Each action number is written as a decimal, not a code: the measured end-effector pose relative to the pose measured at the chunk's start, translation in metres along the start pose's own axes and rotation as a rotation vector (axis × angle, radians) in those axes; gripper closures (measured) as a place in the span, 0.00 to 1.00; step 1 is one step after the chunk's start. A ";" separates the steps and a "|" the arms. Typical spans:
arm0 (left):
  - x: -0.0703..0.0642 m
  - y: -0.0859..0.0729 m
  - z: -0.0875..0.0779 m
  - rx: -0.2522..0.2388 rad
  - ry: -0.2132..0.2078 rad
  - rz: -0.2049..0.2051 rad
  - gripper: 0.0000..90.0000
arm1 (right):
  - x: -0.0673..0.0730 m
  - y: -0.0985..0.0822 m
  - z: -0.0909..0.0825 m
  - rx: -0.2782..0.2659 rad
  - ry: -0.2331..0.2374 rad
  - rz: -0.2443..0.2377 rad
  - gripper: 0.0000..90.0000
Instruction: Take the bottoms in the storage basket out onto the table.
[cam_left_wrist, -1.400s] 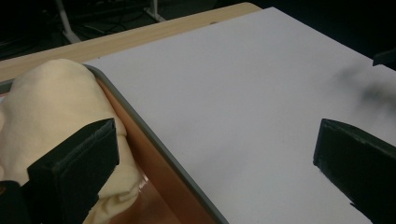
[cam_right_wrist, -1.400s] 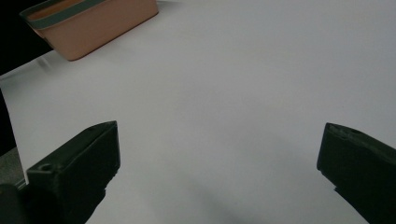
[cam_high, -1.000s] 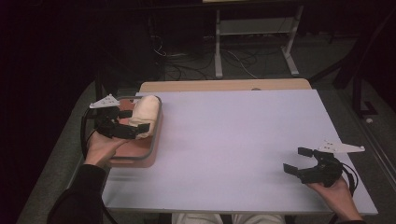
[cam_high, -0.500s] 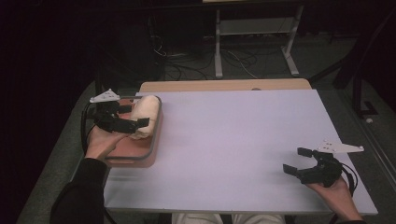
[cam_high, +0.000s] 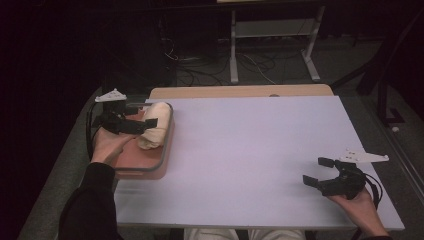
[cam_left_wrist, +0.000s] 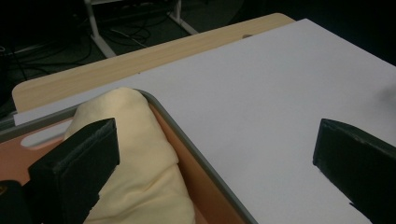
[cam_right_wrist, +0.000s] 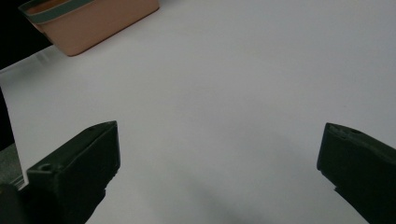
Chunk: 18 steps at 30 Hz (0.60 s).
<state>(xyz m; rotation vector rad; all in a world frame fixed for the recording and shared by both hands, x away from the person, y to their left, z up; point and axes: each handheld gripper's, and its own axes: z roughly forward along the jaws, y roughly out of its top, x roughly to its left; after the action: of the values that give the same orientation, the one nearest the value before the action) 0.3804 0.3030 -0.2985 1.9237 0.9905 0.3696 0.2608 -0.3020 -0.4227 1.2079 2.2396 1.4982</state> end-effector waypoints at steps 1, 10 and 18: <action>0.001 0.001 0.001 0.000 0.005 -0.002 0.00 | 0.000 0.000 0.000 0.000 0.000 0.000 0.00; 0.024 -0.002 0.005 0.034 0.054 -0.045 0.00 | -0.001 0.001 -0.001 -0.001 0.001 0.004 0.00; 0.041 -0.005 0.009 0.037 0.083 -0.088 0.01 | -0.001 0.001 0.000 0.002 0.000 -0.001 0.00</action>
<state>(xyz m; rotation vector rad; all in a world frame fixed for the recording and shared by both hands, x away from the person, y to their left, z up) 0.4094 0.3300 -0.3132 1.9034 1.1401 0.3853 0.2617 -0.3028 -0.4220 1.2078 2.2422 1.4955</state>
